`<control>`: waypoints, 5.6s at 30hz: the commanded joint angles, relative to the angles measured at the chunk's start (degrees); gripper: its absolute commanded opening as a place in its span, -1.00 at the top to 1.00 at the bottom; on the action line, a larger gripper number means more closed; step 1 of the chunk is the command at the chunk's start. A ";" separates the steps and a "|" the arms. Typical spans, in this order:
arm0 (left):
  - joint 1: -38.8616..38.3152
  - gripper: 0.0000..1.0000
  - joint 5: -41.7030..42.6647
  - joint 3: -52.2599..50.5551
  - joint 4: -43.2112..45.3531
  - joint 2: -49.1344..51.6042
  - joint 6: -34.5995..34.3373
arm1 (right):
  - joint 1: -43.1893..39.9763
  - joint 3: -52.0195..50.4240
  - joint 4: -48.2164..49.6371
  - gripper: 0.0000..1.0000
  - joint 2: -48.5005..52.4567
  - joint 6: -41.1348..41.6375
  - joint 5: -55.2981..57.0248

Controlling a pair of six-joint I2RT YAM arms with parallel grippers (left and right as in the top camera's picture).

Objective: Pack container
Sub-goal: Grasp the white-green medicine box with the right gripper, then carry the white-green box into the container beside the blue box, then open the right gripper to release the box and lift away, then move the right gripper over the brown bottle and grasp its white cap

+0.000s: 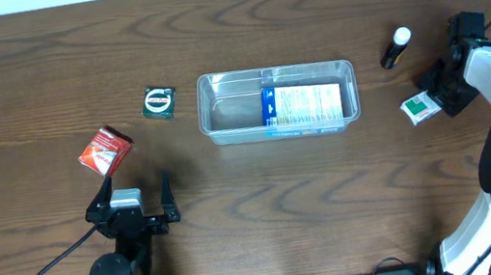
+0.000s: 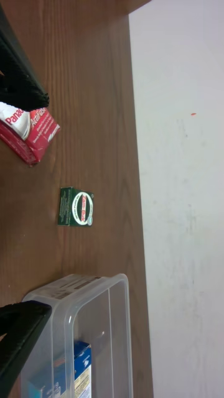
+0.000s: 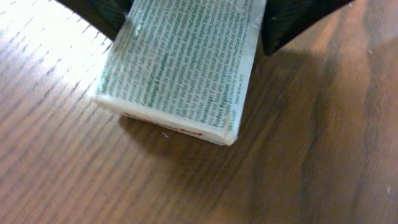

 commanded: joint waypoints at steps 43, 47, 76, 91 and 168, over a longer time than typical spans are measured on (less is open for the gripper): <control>0.24 -0.96 0.87 -0.98 -1.92 -0.24 -0.11 | 11.41 0.55 -3.78 0.15 -30.93 -47.01 -16.79; 0.24 -0.96 0.87 -0.98 -1.92 -0.24 -0.11 | 20.41 0.55 -1.42 0.16 -32.50 -57.88 -15.91; 0.24 -0.96 0.87 -0.98 -1.92 -0.24 -0.11 | 38.66 0.52 6.45 0.29 -15.98 -97.09 -6.56; 0.24 -0.96 0.87 -0.98 -1.92 -0.24 -0.11 | 38.16 0.52 7.56 0.24 -8.31 -98.60 -6.56; 0.24 -0.96 0.87 -0.98 -1.92 -0.24 -0.11 | 14.88 0.83 17.53 -0.99 -24.65 -52.15 -7.91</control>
